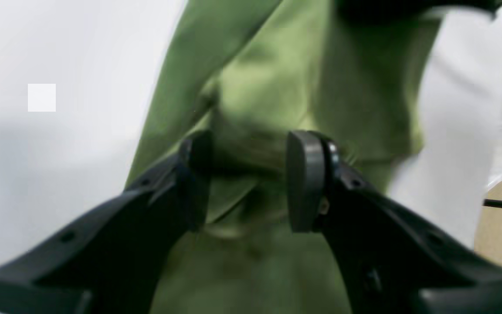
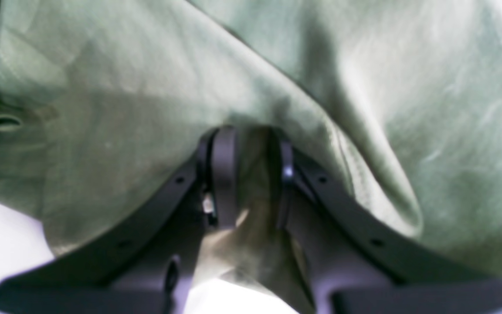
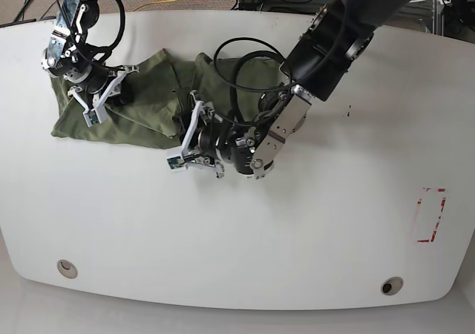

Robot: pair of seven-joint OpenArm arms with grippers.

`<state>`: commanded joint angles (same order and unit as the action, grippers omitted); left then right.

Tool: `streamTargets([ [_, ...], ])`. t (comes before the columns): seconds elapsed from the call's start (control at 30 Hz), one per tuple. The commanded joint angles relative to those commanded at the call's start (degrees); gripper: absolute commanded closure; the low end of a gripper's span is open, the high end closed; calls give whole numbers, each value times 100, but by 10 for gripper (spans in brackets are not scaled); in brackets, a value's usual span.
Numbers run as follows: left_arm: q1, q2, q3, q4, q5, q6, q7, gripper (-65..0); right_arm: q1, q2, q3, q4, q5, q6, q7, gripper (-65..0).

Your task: Layout the t-shirt on the table in an organized manner, then fold the t-shirt properly

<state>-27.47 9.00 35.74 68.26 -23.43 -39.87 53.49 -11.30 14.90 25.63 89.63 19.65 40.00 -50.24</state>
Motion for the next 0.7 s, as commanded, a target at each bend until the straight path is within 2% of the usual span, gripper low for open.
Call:
streamTargets([
  [0.2, 88, 0, -88, 782, -26, 0, -176, -244, 9, 0, 0, 0, -9, 0, 0, -122],
  [0.43, 475, -25, -642, 1582, 9, 0, -88, -244, 9, 0, 0, 0, 18, 0, 0, -122],
  [0.53, 624, -359, -791, 1741, -9, 0, 123, -244, 9, 0, 0, 9, 26, 0, 0, -122],
  [0.7, 1011, -966, -1099, 2092, -18, 0, 149, -244, 9, 0, 0, -9, 0, 0, 0, -122],
])
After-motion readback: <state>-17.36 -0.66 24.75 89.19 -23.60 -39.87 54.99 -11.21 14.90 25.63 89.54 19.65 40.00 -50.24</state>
